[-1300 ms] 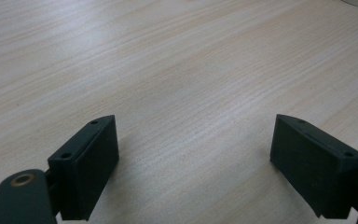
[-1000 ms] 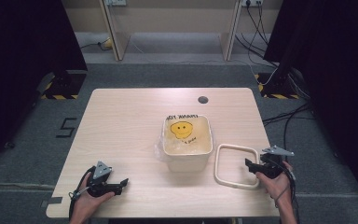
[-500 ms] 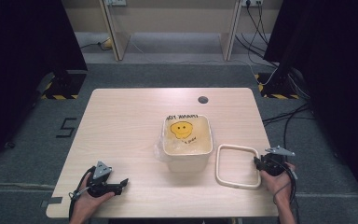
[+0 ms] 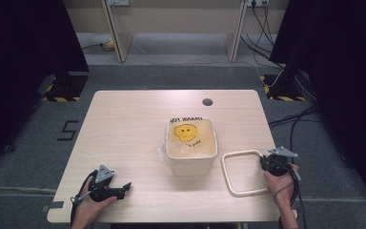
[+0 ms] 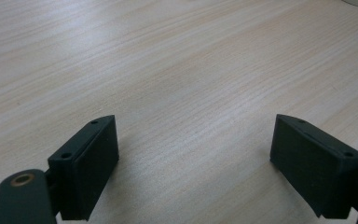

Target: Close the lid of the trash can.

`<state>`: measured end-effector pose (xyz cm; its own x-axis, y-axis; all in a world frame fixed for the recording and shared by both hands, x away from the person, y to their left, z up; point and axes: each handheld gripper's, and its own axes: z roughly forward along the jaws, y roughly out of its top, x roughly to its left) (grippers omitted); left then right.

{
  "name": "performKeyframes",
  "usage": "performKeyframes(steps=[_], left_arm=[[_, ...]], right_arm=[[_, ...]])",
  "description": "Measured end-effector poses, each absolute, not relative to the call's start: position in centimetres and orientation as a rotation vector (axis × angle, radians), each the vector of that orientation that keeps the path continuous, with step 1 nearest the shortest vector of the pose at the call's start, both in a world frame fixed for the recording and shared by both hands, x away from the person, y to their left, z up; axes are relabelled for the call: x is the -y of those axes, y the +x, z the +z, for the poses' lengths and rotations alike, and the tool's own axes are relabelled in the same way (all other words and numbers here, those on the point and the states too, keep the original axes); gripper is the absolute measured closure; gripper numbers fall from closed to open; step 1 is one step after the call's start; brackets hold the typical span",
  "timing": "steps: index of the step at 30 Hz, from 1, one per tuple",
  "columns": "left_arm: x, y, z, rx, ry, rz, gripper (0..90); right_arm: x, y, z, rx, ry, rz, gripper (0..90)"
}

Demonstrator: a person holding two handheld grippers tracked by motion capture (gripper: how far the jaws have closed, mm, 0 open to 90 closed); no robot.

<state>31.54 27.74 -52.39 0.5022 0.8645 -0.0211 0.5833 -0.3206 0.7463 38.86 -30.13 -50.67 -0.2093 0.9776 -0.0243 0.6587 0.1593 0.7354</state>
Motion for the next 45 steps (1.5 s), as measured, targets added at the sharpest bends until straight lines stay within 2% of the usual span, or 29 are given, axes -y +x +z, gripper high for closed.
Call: performKeyframes(steps=[12, 18, 24, 33, 45], left_arm=[[-27.6, 31.2, -52.0, -1.155, 2.008, 0.465, 17.2], [-26.4, 30.5, -49.8, -1.103, 1.933, 0.489, 17.2], [-24.3, 29.7, -48.2, -1.019, 1.946, 0.466, 17.2], [-20.9, 29.1, -45.9, -0.934, 1.931, 0.444, 15.8], [-15.1, 29.3, -42.9, -0.804, 1.884, 0.465, 15.5]], right_arm=[[31.0, 38.0, -45.2, -1.833, 1.493, 1.051, 81.7], [29.3, 38.5, -41.3, -1.847, 1.395, 1.15, 81.7], [26.4, 39.3, -38.6, -1.904, 1.302, 1.221, 81.7], [20.9, 40.9, -36.8, -2.007, 1.204, 1.255, 81.7], [15.1, 42.9, -36.6, -2.121, 1.181, 1.255, 81.7]])
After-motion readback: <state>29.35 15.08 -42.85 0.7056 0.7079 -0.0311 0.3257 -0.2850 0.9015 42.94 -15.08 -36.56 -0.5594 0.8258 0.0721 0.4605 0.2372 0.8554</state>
